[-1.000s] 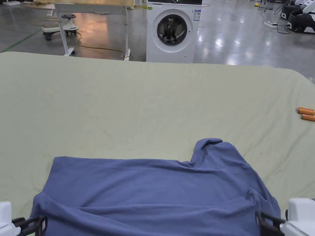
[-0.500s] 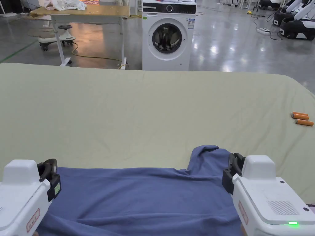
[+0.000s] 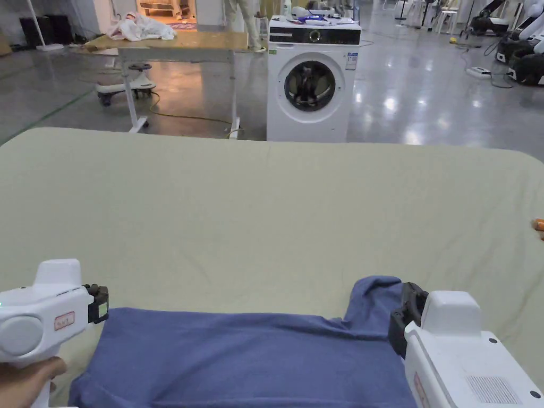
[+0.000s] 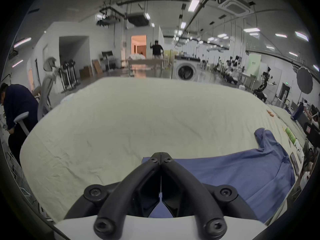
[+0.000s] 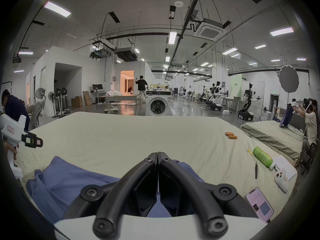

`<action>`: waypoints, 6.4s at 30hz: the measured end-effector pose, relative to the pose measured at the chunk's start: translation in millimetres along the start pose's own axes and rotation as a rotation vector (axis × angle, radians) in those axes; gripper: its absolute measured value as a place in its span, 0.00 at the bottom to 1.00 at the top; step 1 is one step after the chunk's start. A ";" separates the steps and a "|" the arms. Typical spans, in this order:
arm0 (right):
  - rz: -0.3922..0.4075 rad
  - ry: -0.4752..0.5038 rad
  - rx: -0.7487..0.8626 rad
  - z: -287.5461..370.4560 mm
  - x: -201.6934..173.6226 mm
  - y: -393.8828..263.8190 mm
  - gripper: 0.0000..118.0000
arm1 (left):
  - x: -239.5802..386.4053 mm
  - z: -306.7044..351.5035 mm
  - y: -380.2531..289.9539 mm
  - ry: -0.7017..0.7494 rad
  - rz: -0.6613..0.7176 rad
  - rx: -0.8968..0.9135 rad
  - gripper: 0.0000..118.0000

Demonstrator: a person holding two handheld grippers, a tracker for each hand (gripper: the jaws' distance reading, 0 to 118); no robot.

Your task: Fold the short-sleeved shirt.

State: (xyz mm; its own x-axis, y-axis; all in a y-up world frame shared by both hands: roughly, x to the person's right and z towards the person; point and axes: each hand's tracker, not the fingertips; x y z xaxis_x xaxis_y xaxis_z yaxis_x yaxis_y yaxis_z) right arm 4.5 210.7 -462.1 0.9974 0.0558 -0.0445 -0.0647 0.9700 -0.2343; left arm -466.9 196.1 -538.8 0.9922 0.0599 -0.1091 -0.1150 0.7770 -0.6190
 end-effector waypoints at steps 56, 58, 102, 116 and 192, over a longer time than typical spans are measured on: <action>0.088 -0.023 -0.760 -237.9 128.7 -56.7 0.03 | -7.2 -20.0 -7.2 -0.095 -0.010 -0.092 0.01; 0.059 -0.021 -0.755 -230.8 123.8 -52.4 0.02 | -7.7 -20.4 -8.0 -0.095 -0.004 -0.091 0.01; 0.145 -0.010 -0.774 52.8 128.4 -117.6 0.01 | -31.8 89.2 -167.6 -0.090 -0.125 -0.216 0.02; 0.158 -0.088 -0.624 69.4 114.9 -57.6 0.70 | -9.4 104.0 -119.6 -0.100 -0.018 -0.039 0.48; 0.033 0.010 -0.088 -7.5 -10.2 -28.0 0.02 | -110.7 41.2 -145.5 -0.717 0.593 -0.267 0.05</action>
State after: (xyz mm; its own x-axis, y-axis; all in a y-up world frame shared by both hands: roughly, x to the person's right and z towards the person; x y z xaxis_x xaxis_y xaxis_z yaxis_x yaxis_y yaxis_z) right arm -4.1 181.2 -462.4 0.9944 0.0842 -0.0633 -0.1000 0.9430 -0.3173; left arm -558.0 102.2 -404.7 0.5524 0.8334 -0.0145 -0.5257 0.3348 -0.7820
